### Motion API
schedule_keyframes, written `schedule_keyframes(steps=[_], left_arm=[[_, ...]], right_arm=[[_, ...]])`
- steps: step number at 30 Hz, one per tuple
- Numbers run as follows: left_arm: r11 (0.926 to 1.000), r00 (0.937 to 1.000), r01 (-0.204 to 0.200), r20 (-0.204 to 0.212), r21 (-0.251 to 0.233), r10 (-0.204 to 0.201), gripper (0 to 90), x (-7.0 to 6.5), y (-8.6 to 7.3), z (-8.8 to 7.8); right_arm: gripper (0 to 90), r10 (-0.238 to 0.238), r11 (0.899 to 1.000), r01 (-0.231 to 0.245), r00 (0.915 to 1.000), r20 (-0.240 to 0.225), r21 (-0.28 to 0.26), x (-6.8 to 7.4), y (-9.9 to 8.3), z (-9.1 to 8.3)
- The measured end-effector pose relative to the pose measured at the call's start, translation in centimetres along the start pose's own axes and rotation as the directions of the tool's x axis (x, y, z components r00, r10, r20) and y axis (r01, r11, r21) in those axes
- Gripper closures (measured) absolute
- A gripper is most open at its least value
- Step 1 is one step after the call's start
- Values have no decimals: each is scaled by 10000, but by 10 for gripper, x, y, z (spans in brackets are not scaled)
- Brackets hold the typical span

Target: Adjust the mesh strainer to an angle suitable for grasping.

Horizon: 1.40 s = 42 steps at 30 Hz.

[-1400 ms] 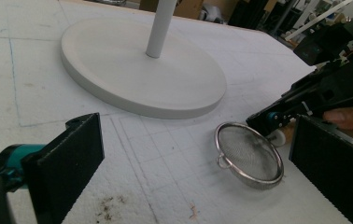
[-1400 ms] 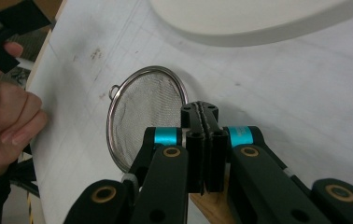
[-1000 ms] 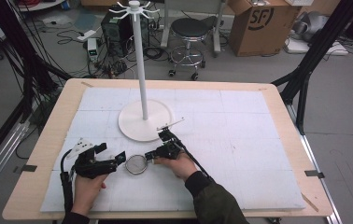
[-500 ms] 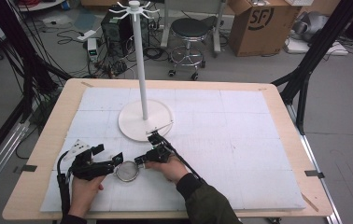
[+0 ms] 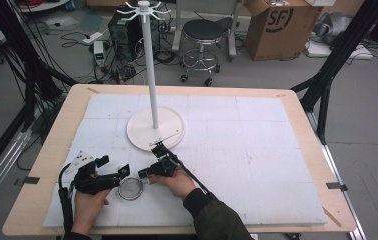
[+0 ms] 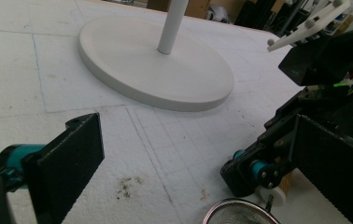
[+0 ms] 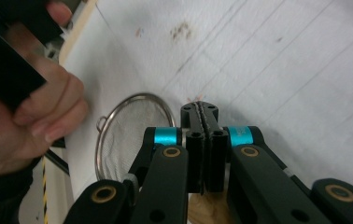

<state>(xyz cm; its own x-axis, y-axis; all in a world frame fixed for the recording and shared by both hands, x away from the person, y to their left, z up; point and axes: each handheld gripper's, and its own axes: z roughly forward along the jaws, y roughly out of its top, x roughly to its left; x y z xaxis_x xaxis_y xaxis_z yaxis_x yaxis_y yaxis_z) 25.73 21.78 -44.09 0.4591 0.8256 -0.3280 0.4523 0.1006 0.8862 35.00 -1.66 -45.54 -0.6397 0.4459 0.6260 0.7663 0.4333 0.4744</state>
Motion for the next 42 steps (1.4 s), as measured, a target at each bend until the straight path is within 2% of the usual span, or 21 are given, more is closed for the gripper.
schedule_keyframes(steps=[3,6,11,15,18,20,22,23,30,40,42], left_arm=[[10000,10000,-9,20,29,9,38,0,0,1],[10000,10000,0,67,57,0,38,-2,-1,2],[10000,10000,-37,65,38,37,38,-3,-1,1],[10000,10000,7,39,16,-8,38,-2,-1,0],[10000,10000,-14,21,31,14,38,-2,-1,0],[10000,10000,-37,30,82,37,38,-1,-1,1],[9999,10000,0,30,118,0,38,-1,-2,1],[9999,10000,11,49,106,-12,38,-2,-2,2],[9999,10000,-13,61,128,12,38,-3,-2,2],[9999,9999,12,103,127,-14,38,-2,-3,2],[9999,9999,54,102,99,-55,38,-2,-2,2]], right_arm=[[896,-204,9995,202,9998,-68,-251,2,2,-7],[896,-276,9992,280,9995,122,-298,3,1,-18],[896,-239,9987,247,9996,178,-447,2,-4,-31],[896,-2,9962,11,10000,100,-866,-6,-18,-50],[896,-163,9950,191,9994,292,-984,-7,-26,-58],[896,-289,9943,329,9988,406,-1012,-7,-42,-66],[896,-272,9945,317,9986,459,-994,-8,-47,-67],[896,-135,9958,179,9987,486,-903,-13,-56,-69],[895,225,9957,-187,9989,408,-904,-26,-74,-70],[896,358,9939,-332,9991,229,-1054,-34,-73,-72],[896,476,9925,-434,9983,339,-1142,-35,-72,-74]])
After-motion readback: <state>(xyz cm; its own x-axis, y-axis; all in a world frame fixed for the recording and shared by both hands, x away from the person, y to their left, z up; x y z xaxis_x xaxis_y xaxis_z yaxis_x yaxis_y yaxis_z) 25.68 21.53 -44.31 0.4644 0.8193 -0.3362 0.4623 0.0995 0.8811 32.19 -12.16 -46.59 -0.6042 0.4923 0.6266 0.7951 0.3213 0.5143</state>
